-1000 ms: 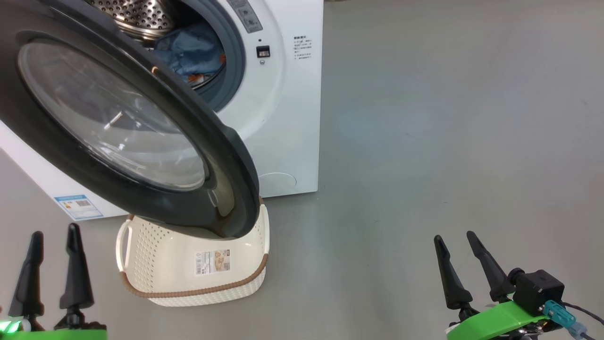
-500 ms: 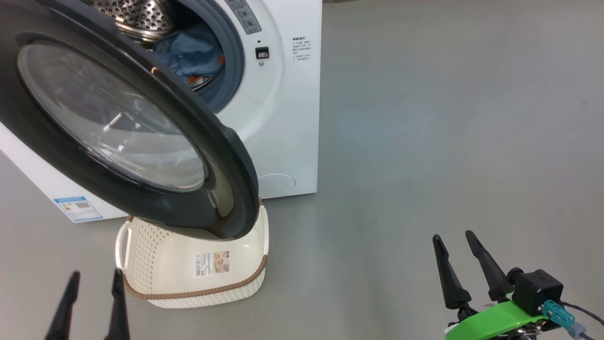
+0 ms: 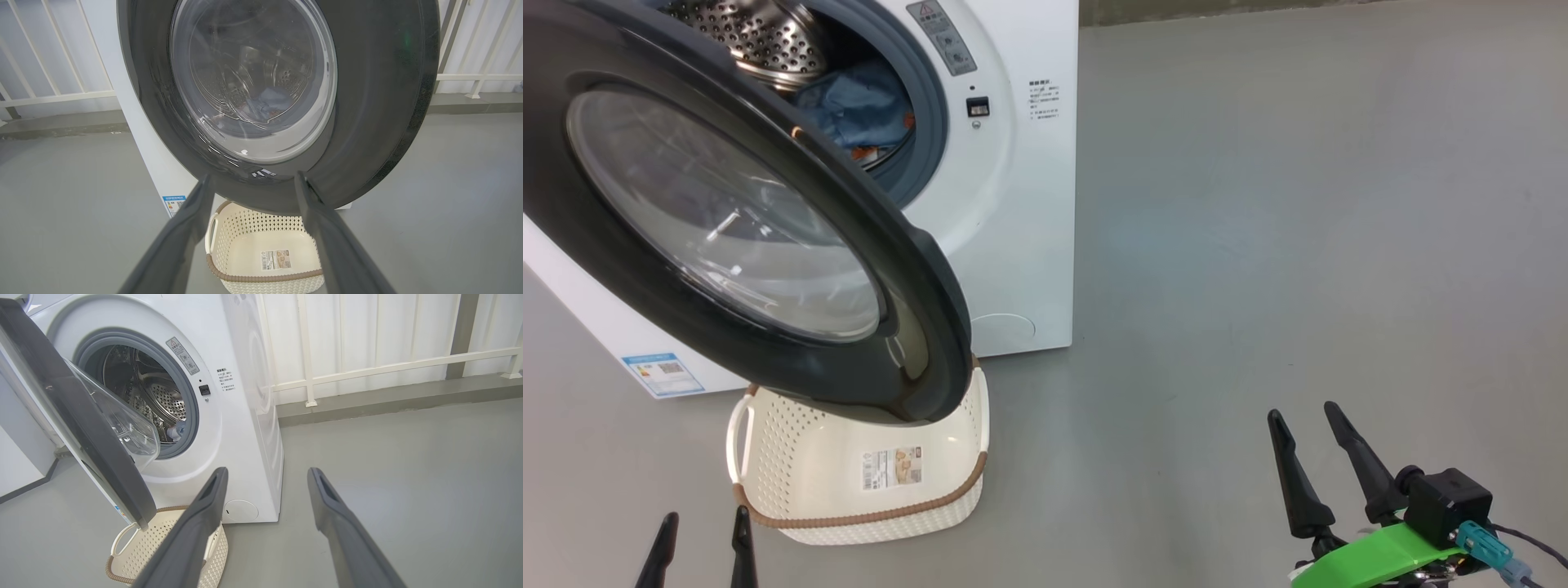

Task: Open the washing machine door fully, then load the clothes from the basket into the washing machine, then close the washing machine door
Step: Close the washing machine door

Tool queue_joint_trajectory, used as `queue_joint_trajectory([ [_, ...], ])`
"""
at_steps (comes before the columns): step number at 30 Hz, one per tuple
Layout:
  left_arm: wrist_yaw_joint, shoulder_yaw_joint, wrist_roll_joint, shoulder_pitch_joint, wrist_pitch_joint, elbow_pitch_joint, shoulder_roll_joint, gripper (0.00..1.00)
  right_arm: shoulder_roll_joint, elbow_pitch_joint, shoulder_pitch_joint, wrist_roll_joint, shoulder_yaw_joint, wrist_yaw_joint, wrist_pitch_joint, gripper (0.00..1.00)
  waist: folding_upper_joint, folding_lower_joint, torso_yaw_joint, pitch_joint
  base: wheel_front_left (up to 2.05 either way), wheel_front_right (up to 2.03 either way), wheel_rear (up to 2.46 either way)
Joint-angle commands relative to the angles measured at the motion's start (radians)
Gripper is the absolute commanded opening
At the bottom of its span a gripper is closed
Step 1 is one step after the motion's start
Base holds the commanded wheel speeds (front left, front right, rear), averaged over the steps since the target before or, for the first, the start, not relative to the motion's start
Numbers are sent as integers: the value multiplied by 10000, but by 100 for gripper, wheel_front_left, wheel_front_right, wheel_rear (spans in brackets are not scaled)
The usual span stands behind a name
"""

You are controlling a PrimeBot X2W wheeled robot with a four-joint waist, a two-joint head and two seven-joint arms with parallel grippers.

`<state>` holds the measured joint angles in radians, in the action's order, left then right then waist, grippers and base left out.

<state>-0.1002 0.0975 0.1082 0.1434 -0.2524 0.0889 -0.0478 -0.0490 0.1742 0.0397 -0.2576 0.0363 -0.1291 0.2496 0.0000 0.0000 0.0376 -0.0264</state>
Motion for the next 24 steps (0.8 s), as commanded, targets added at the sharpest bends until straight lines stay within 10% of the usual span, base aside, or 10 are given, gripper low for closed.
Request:
queue_joint_trajectory([
  [1,64,361,-43,-173,-93,-249,-70,100,-12,-213,28,11,287,-16,122,100,0,0,9,14,0,0,0],
  [24,280,486,-33,-158,-93,-465,-26,100,-12,-48,19,172,142,-16,122,100,0,0,20,3,0,0,0],
])
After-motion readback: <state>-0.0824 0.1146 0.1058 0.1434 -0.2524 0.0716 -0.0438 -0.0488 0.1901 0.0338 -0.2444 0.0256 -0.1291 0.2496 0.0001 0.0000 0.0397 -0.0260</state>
